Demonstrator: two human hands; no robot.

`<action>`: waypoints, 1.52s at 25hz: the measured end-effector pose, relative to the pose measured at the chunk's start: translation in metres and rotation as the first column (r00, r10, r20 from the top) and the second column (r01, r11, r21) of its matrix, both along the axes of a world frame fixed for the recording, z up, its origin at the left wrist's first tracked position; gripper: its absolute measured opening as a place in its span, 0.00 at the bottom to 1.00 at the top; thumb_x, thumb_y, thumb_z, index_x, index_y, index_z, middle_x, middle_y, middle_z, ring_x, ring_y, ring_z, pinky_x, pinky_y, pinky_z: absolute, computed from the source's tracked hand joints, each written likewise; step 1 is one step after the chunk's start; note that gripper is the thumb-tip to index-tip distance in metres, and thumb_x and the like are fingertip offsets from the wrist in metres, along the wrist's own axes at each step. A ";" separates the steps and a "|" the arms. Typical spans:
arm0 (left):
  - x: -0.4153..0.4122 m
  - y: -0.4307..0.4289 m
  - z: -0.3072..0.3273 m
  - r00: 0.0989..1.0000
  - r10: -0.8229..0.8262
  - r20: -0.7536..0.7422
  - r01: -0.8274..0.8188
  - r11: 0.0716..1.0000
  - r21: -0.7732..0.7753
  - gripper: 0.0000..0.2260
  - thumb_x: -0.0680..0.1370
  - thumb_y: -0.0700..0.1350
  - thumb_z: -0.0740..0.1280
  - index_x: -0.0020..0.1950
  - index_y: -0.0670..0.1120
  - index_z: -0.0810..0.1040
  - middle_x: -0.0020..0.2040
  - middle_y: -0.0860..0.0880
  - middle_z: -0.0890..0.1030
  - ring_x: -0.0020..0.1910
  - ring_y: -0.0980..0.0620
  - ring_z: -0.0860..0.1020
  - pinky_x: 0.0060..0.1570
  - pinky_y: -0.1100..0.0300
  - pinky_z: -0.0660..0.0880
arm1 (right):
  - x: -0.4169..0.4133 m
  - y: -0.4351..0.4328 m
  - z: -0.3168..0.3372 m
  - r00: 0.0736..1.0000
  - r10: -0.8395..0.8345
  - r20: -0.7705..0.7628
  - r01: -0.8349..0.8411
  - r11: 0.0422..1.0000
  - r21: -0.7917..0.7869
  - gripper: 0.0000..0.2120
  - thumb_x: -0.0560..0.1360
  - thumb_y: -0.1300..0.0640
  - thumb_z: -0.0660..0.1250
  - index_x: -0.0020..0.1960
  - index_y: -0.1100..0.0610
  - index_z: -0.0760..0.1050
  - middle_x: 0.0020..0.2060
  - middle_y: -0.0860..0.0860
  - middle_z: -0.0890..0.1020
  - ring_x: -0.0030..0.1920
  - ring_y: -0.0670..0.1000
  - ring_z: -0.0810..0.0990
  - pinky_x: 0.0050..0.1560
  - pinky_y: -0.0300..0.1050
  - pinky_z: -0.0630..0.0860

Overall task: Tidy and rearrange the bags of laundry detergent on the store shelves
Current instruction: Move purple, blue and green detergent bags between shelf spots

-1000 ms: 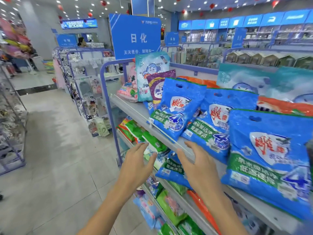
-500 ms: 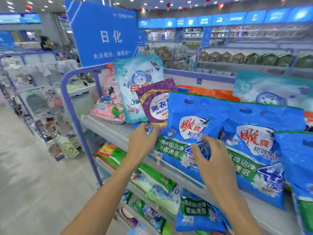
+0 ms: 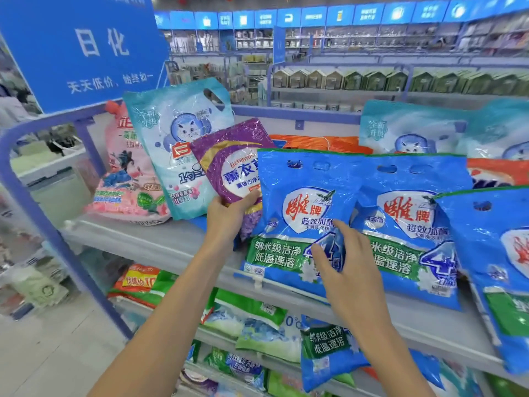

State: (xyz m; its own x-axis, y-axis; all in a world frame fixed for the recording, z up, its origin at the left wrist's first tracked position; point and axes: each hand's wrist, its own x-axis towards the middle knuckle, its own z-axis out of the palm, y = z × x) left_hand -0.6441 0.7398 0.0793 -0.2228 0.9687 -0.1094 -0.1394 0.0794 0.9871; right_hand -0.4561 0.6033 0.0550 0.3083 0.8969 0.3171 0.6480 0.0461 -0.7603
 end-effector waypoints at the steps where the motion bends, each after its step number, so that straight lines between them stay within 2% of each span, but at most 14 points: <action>1: 0.001 -0.003 0.002 1.000 0.005 0.030 -0.006 0.999 0.052 0.23 0.69 0.46 0.81 0.61 0.45 0.78 0.54 0.47 0.87 0.51 0.49 0.86 0.54 0.49 0.82 | 0.000 0.000 -0.002 1.000 0.002 -0.022 -0.002 1.000 -0.020 0.29 0.79 0.42 0.66 0.77 0.47 0.63 0.69 0.46 0.70 0.67 0.48 0.71 0.64 0.46 0.70; 4: -0.007 -0.013 0.005 0.997 0.047 0.060 -0.057 0.983 0.176 0.22 0.73 0.39 0.77 0.64 0.46 0.74 0.53 0.51 0.86 0.51 0.51 0.85 0.54 0.51 0.82 | 0.000 -0.003 -0.004 0.993 -0.022 -0.118 0.008 0.993 -0.116 0.34 0.77 0.38 0.67 0.77 0.48 0.61 0.70 0.46 0.71 0.68 0.49 0.72 0.68 0.53 0.72; 6: -0.024 -0.022 0.005 0.997 0.059 0.059 -0.071 0.973 0.219 0.23 0.72 0.36 0.78 0.63 0.46 0.74 0.51 0.52 0.86 0.51 0.50 0.86 0.54 0.51 0.82 | 0.002 0.000 -0.002 0.985 -0.029 -0.168 0.003 0.988 -0.155 0.32 0.73 0.37 0.71 0.72 0.47 0.65 0.63 0.46 0.77 0.63 0.51 0.77 0.64 0.56 0.74; 9: -0.050 -0.039 0.000 0.998 0.051 0.048 -0.060 0.973 0.221 0.22 0.70 0.36 0.79 0.60 0.48 0.78 0.50 0.50 0.88 0.50 0.49 0.86 0.52 0.49 0.83 | -0.001 0.012 0.004 0.989 -0.063 -0.133 0.029 0.969 -0.246 0.37 0.63 0.38 0.80 0.63 0.53 0.68 0.52 0.48 0.82 0.54 0.54 0.80 0.55 0.53 0.77; 13: -0.072 -0.047 -0.017 0.991 0.095 0.092 -0.109 0.982 0.152 0.22 0.67 0.40 0.82 0.57 0.50 0.81 0.48 0.51 0.88 0.49 0.47 0.87 0.56 0.45 0.82 | -0.010 0.026 0.009 0.976 -0.138 -0.170 0.081 0.950 -0.302 0.38 0.56 0.42 0.85 0.56 0.57 0.72 0.49 0.51 0.82 0.50 0.56 0.80 0.48 0.49 0.75; 15: -0.082 -0.049 -0.020 0.985 0.115 0.130 -0.134 0.980 0.150 0.27 0.64 0.47 0.84 0.60 0.50 0.81 0.52 0.50 0.88 0.52 0.46 0.86 0.58 0.43 0.80 | -0.012 0.026 0.003 0.944 -0.101 -0.314 0.029 0.973 -0.229 0.34 0.56 0.47 0.86 0.55 0.59 0.76 0.46 0.51 0.85 0.46 0.57 0.83 0.44 0.48 0.76; 18: -0.092 -0.053 -0.019 0.980 0.119 0.161 -0.146 0.975 0.168 0.32 0.65 0.58 0.79 0.66 0.48 0.78 0.55 0.50 0.87 0.52 0.49 0.86 0.58 0.45 0.81 | -0.015 0.020 -0.002 0.842 0.037 -0.538 -0.079 0.995 -0.056 0.21 0.66 0.61 0.82 0.54 0.54 0.77 0.43 0.47 0.87 0.42 0.48 0.85 0.44 0.45 0.78; 22: -0.098 -0.056 -0.020 0.971 0.117 0.207 -0.154 0.972 0.175 0.21 0.76 0.56 0.72 0.66 0.50 0.79 0.55 0.52 0.87 0.53 0.51 0.86 0.57 0.49 0.81 | -0.011 0.026 0.018 0.803 0.115 -0.585 -0.141 0.990 0.001 0.25 0.74 0.60 0.77 0.68 0.50 0.73 0.59 0.38 0.82 0.58 0.41 0.81 0.56 0.44 0.79; 25: -0.096 -0.060 -0.018 0.963 0.116 0.244 -0.162 0.971 0.176 0.07 0.80 0.51 0.70 0.57 0.53 0.81 0.49 0.55 0.88 0.49 0.53 0.86 0.48 0.55 0.83 | -0.003 0.022 0.044 0.785 0.113 -0.609 -0.053 0.992 0.116 0.21 0.75 0.69 0.72 0.64 0.58 0.72 0.49 0.35 0.83 0.47 0.30 0.82 0.47 0.35 0.80; 27: -0.094 -0.064 -0.016 0.961 0.104 0.257 -0.154 0.971 0.182 0.05 0.80 0.49 0.71 0.55 0.52 0.81 0.47 0.55 0.88 0.48 0.52 0.87 0.45 0.56 0.84 | 0.011 0.013 0.052 0.748 0.076 -0.660 0.038 0.987 0.156 0.22 0.73 0.69 0.74 0.64 0.56 0.73 0.49 0.39 0.84 0.42 0.29 0.82 0.45 0.32 0.81; 29: -0.085 -0.071 -0.012 0.966 0.059 0.252 -0.111 0.974 0.197 0.10 0.79 0.47 0.72 0.59 0.48 0.82 0.50 0.51 0.88 0.51 0.49 0.86 0.48 0.53 0.84 | 0.031 -0.009 0.055 0.685 0.030 -0.728 0.097 0.986 0.132 0.24 0.70 0.67 0.77 0.61 0.55 0.74 0.46 0.39 0.86 0.40 0.38 0.85 0.47 0.42 0.84; 32: -0.059 -0.087 -0.006 0.980 -0.069 0.189 0.023 0.973 0.231 0.15 0.77 0.45 0.72 0.63 0.44 0.81 0.51 0.48 0.88 0.51 0.48 0.86 0.48 0.52 0.84 | 0.062 -0.057 0.046 0.631 -0.043 -0.774 0.125 0.991 0.047 0.29 0.64 0.64 0.80 0.63 0.60 0.79 0.51 0.56 0.88 0.42 0.55 0.87 0.51 0.61 0.84; 36: -0.008 -0.126 -0.002 0.951 -0.293 0.102 0.264 0.937 0.230 0.26 0.64 0.53 0.80 0.58 0.43 0.83 0.49 0.45 0.88 0.45 0.48 0.87 0.41 0.55 0.84 | 0.107 -0.137 0.038 0.581 -0.085 -0.810 0.153 0.988 0.006 0.18 0.58 0.66 0.80 0.47 0.57 0.85 0.45 0.59 0.88 0.38 0.57 0.87 0.44 0.54 0.85; 38: 0.024 -0.153 -0.004 0.922 -0.386 0.030 0.371 0.904 0.211 0.30 0.57 0.56 0.81 0.55 0.43 0.84 0.48 0.46 0.88 0.44 0.48 0.87 0.42 0.54 0.84 | 0.128 -0.181 0.035 0.555 -0.093 -0.826 0.169 0.986 0.003 0.17 0.57 0.67 0.79 0.46 0.58 0.85 0.44 0.59 0.88 0.35 0.55 0.87 0.39 0.52 0.85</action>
